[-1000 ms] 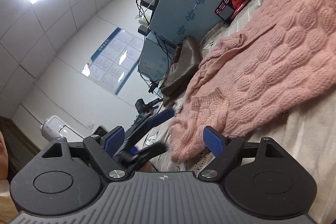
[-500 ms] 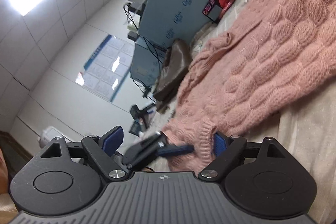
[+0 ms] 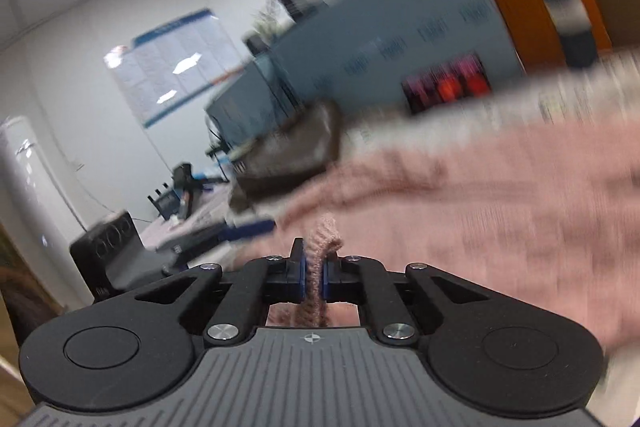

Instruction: Fold clothes

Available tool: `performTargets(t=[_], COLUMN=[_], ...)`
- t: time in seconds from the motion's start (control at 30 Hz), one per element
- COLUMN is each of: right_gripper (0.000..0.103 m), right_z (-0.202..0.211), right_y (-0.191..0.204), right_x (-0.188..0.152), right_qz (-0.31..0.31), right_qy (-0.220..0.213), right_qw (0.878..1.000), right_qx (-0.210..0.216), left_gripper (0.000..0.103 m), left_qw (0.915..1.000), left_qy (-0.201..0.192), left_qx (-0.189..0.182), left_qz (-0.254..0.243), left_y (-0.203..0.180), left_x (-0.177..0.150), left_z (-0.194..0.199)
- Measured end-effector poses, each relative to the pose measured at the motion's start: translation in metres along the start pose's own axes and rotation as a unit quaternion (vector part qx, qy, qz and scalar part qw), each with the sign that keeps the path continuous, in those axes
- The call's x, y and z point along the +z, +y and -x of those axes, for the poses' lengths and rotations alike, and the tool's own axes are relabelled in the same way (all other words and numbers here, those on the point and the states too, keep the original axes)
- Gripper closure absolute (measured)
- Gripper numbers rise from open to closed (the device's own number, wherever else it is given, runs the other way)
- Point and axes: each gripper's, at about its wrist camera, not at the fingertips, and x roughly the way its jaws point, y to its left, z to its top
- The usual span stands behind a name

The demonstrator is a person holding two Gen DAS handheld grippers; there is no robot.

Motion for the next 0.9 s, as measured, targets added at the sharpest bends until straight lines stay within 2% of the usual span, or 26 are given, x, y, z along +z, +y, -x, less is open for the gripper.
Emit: performTargets(t=[0.13,0.2,0.3,0.5,0.63,0.7,0.77,0.87,0.9], right_gripper=[0.096,0.096,0.096,0.096,0.095,0.087,0.053,0.042,0.039], right_z=[-0.017,-0.031,-0.041,-0.056,-0.066,-0.071,-0.073,-0.073,-0.074], right_y=[0.008,0.006,-0.001,-0.015,-0.025,-0.030,-0.029,-0.025,-0.024], right_x=[0.022,0.025,0.022,0.013,0.007,0.004,0.002,0.004,0.004], right_qz=[0.076,0.095,0.114,0.144,0.163,0.173,0.190,0.213,0.217], right_qy=[-0.007,0.012,0.036,0.081,0.111,0.126,0.128,0.122,0.123], right_qw=[0.997,0.995,0.993,0.984,0.976,0.972,0.965,0.959,0.958], right_qx=[0.000,-0.008,-0.025,-0.063,-0.088,-0.101,-0.124,-0.141,-0.140], left_gripper=[0.010,0.010,0.010,0.007,0.007,0.005,0.005,0.005,0.005], left_qw=[0.9987,0.9979,0.9968,0.9962,0.9982,0.9967,0.9921,0.9817,0.9812], left_qy=[-0.009,-0.001,0.012,0.027,0.013,0.039,0.075,0.108,0.104], left_qx=[0.045,0.060,0.079,0.063,0.038,0.047,0.062,0.082,0.083], left_qz=[0.020,0.026,0.009,-0.054,-0.043,-0.054,-0.079,-0.134,-0.140], left_y=[0.004,0.007,0.006,-0.005,-0.002,-0.002,-0.006,-0.018,-0.019], left_x=[0.005,0.005,0.005,-0.001,0.003,0.002,-0.002,-0.010,-0.010], left_z=[-0.006,-0.004,-0.005,-0.005,-0.001,-0.007,-0.016,-0.026,-0.025])
